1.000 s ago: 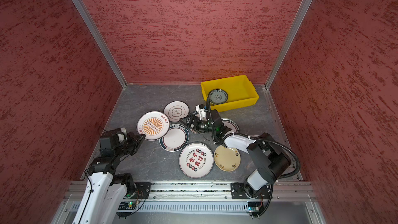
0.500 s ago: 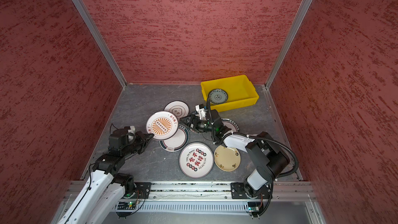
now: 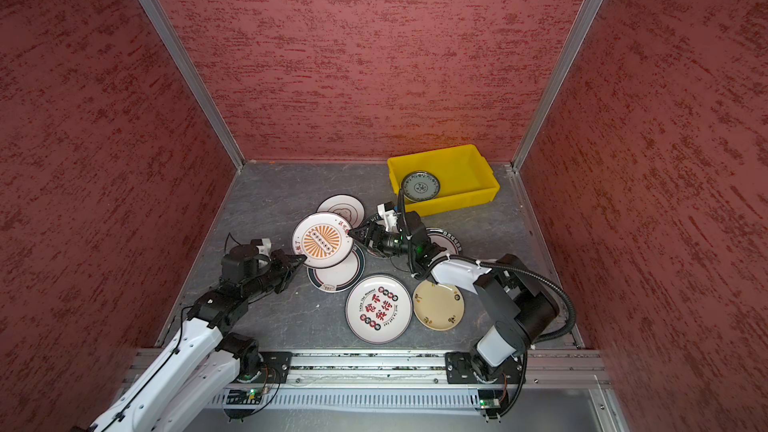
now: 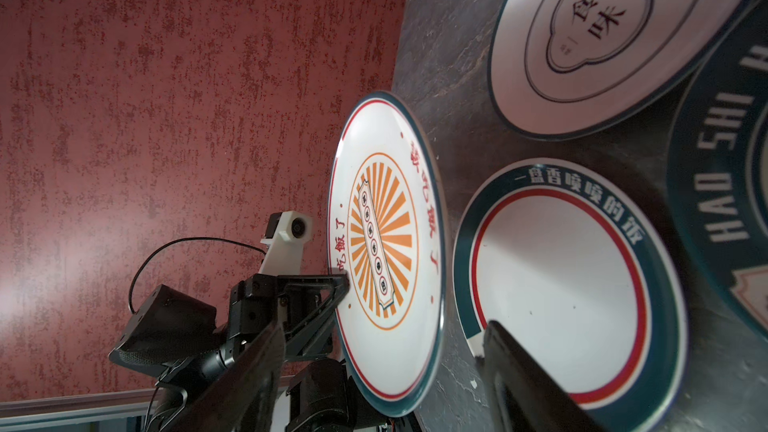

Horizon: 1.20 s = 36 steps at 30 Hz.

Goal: Place the plates into the plastic bin on the countertop
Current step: 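Lift the sunburst plate upright with the left gripper while the right moves toward it, then close the right gripper on the sunburst plate's rim beside the left gripper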

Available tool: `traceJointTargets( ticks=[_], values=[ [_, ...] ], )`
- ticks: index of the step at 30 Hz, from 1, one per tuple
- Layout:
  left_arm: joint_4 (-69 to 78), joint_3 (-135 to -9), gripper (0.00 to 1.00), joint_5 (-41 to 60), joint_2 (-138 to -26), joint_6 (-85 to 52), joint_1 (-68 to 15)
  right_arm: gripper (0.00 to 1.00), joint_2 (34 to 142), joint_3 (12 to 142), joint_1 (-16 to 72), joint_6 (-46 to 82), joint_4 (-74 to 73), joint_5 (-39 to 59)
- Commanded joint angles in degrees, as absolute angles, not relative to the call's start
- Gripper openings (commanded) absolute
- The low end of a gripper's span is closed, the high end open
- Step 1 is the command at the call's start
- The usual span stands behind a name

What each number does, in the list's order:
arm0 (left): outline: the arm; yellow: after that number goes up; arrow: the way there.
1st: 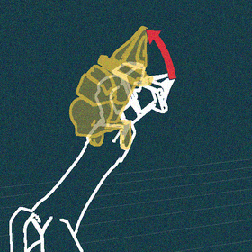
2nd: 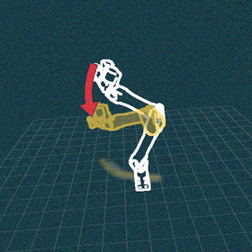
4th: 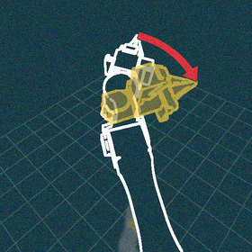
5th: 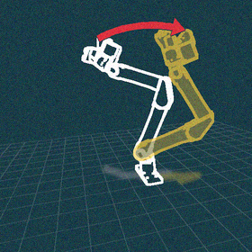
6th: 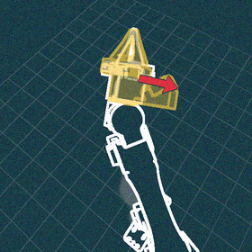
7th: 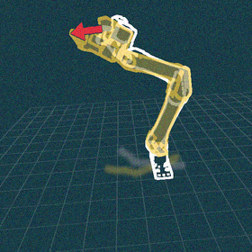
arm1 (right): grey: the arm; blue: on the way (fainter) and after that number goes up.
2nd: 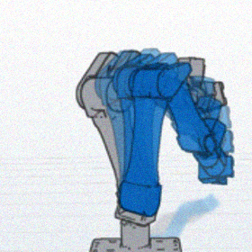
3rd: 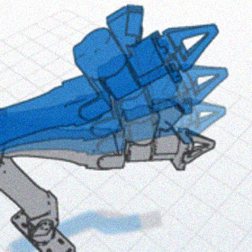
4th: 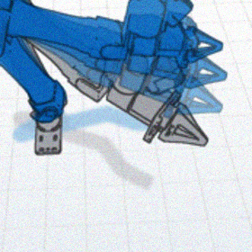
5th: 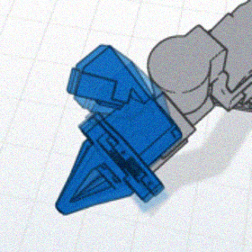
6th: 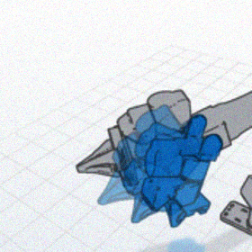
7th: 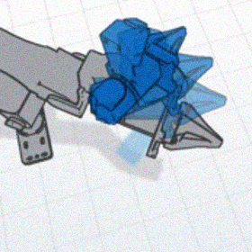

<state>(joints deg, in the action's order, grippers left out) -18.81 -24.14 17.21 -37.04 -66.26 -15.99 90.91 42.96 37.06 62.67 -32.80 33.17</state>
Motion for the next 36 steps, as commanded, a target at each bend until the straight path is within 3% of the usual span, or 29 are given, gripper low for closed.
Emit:
traceJointTargets(
  ticks=[1,8,16,23,25,30,36],
  values=[
    [-15.23,-25.94,0.0,15.7,-35.71,-66.8,-16.74,0.75,89.31,44.87,37.53,60.38,-29.95,31.65],
    [-14.04,-26.19,0.0,15.65,-36.19,-67.96,-18.14,0.72,89.91,47.27,38.23,58.11,-25.16,32.76],
    [-9.94,-27.14,0.0,16.12,-40.96,-67.98,-20.44,0.49,91.03,46.59,38.41,59.78,-27.01,32.82],
    [-8.65,-27.6,0.0,16.63,-43.3,-67.54,-21.36,0.23,91.56,46.25,38.41,61.01,-27.71,32.19],
    [-8.87,-27.44,0.0,16.57,-43.57,-67.5,-21.31,0.2,91.39,46.38,38.44,61.05,-27.26,31.84],
    [-9.47,-27.47,0.0,16.35,-44.2,-67.32,-21.36,0.01,91.62,48.07,38.41,59.4,-22.23,30.51],
    [-9.42,-27.02,0.0,16.29,-44.48,-67.54,-21.36,0.0,91.23,47.75,38.41,59.91,-22.57,29.68]
  ],
)
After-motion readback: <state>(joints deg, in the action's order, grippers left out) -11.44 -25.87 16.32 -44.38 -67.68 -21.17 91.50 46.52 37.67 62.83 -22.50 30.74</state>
